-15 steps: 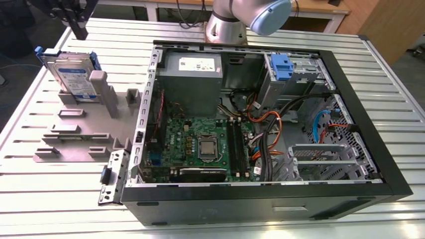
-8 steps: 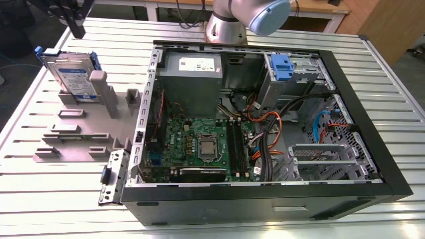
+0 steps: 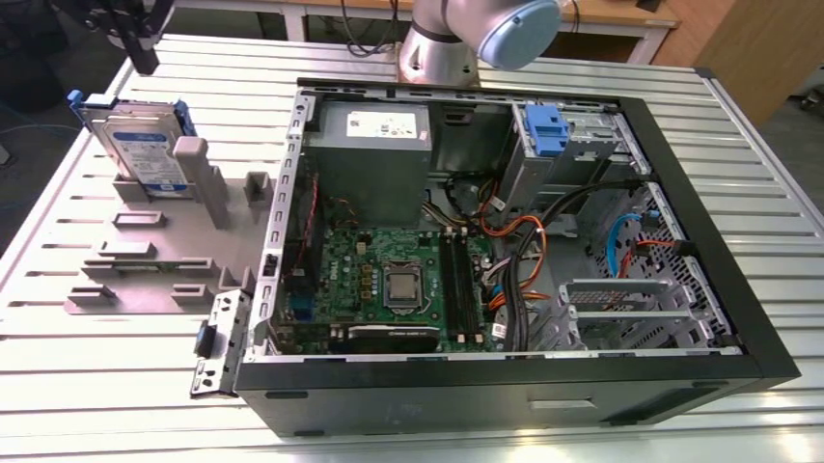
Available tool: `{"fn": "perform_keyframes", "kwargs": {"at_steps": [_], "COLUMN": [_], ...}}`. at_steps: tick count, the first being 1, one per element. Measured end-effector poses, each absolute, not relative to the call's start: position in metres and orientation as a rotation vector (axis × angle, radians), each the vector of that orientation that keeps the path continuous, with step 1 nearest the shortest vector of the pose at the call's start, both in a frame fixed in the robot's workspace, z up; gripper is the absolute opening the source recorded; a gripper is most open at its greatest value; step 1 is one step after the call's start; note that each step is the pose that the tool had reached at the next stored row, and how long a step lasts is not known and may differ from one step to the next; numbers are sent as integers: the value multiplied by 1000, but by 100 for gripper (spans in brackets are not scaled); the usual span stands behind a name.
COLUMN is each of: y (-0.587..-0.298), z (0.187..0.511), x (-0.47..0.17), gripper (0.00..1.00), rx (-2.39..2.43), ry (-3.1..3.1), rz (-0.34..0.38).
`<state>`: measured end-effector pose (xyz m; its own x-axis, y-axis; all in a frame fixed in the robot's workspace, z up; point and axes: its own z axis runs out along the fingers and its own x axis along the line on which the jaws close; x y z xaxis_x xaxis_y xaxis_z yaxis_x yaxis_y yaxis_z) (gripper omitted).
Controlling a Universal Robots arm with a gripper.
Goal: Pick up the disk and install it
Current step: 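Reach for the disk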
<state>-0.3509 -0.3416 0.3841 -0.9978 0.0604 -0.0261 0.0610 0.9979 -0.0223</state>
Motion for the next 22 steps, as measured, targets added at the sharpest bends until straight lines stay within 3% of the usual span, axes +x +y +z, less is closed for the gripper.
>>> {"fn": "perform_keyframes", "kwargs": {"at_steps": [22], "y": [-339], "z": [380], "x": [-400], "gripper": [11], "rx": [79], "ry": [3116], "rz": [0]}}
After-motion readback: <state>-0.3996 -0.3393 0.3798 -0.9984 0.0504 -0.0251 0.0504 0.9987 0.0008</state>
